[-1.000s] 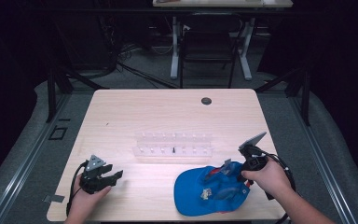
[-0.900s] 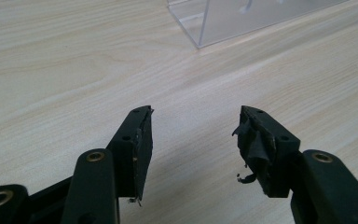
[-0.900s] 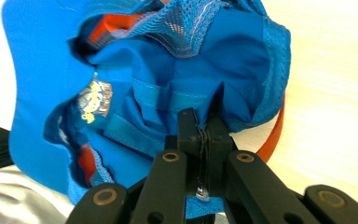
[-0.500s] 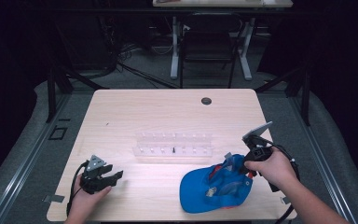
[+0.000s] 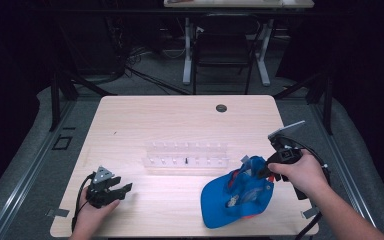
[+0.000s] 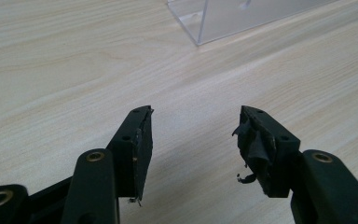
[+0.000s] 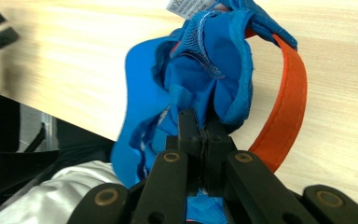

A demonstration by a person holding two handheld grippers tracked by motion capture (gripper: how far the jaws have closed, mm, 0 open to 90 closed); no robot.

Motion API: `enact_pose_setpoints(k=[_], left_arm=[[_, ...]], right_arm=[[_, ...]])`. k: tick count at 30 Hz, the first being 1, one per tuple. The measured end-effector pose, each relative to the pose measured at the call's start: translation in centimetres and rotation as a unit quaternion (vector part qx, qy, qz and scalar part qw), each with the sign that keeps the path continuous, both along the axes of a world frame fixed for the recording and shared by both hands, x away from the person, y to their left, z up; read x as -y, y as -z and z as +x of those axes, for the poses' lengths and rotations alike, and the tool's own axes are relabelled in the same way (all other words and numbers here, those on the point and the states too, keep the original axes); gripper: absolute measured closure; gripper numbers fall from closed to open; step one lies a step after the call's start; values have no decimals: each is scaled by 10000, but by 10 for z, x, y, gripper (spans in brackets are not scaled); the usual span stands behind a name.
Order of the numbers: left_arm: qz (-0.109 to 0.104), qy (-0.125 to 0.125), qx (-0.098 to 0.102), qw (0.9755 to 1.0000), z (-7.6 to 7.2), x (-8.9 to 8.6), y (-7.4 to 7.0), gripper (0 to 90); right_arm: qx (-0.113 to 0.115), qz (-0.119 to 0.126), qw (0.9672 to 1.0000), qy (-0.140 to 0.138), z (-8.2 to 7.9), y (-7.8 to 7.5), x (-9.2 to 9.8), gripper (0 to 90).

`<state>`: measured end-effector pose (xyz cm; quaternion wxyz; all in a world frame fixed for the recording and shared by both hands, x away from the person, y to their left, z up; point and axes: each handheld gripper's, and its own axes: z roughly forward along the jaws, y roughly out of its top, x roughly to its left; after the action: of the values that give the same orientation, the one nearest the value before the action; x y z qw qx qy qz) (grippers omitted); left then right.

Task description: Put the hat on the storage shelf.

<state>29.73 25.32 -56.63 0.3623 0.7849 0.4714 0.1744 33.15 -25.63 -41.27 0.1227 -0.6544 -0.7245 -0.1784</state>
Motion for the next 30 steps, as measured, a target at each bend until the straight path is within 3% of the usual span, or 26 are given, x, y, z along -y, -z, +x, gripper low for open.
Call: enact_pose_setpoints(k=[5, 10, 14, 15, 16, 22, 30], left_arm=[[6, 0, -11, 10000, 0, 0, 0, 453], [-6, 9, 7, 10000, 0, 0, 0, 453], [7, 14, 13, 10000, 0, 0, 0, 453], [8, 16, 13, 10000, 0, 0, 0, 453], [11, 20, 18, 10000, 0, 0, 0, 453], [22, 21, 10, 10000, 1, 0, 0, 453], [23, 37, 12, 10000, 1, 0, 1, 453]], right_arm=[[-43, 235, 9997, -91, -1, -11, 2, 887], [-8, 708, 9974, 107, -2, -18, 3, 888], [-59, 920, 9957, -87, -2, -24, 4, 888], [-44, 977, 9952, -29, -3, -24, 3, 888], [5, 1055, 9944, 56, -4, -25, 2, 888], [-6, 1446, 9895, -25, -6, -36, -1, 888], [161, 1966, 9803, -43, -7, -41, -1, 888]])
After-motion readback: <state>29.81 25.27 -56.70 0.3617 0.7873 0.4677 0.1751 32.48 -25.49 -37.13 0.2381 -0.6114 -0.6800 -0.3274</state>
